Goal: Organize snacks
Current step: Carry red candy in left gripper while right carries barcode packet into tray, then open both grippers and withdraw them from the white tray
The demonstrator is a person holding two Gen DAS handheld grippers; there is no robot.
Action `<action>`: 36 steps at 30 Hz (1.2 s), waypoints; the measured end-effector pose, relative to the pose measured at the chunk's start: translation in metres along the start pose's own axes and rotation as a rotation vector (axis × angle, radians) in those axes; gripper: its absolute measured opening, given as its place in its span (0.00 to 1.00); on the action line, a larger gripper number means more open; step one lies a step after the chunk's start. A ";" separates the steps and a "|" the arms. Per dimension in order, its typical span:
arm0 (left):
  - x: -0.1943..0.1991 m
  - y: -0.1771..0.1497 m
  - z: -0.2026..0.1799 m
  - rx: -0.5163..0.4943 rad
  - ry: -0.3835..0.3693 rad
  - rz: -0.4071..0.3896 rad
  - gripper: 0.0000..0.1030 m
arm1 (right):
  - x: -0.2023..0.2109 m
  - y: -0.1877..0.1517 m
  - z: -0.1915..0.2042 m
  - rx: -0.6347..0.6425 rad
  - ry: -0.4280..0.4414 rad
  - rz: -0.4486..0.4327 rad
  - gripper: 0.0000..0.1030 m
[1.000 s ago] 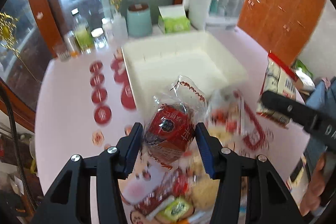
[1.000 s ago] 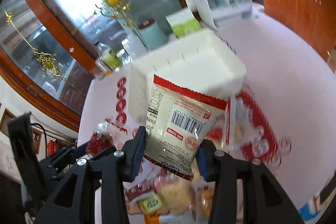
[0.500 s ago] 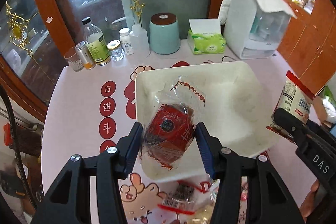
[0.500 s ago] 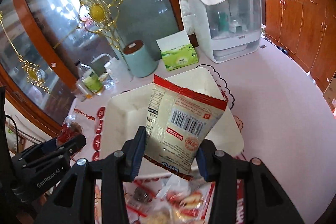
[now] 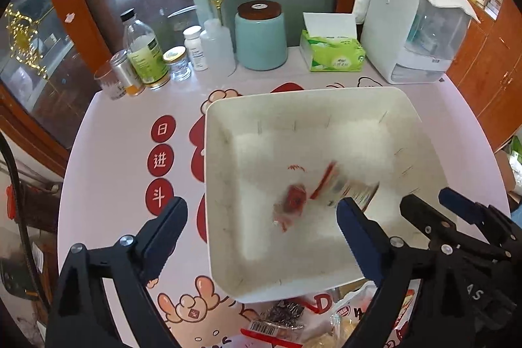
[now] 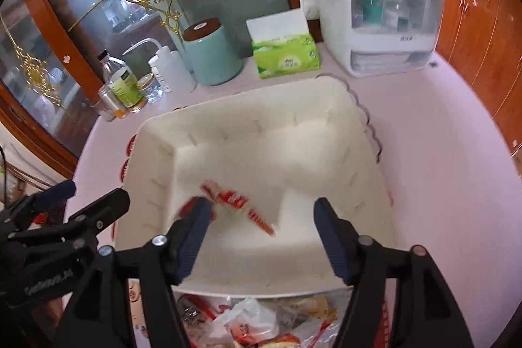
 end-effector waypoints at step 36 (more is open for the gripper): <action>0.188 -0.138 -0.002 0.083 -0.063 -0.137 0.90 | 0.172 -0.100 -0.003 0.122 0.090 -0.064 0.66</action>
Point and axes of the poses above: each gripper's, at about its wrist camera, not at the fingertips, and x roughly against the way its jaws point, z to its left, y to its top, the point moved 2 cm from there along -x, roughly the way its jaws point, and after that the axes turned 6 degrees about -z, right-handed, at the moved point
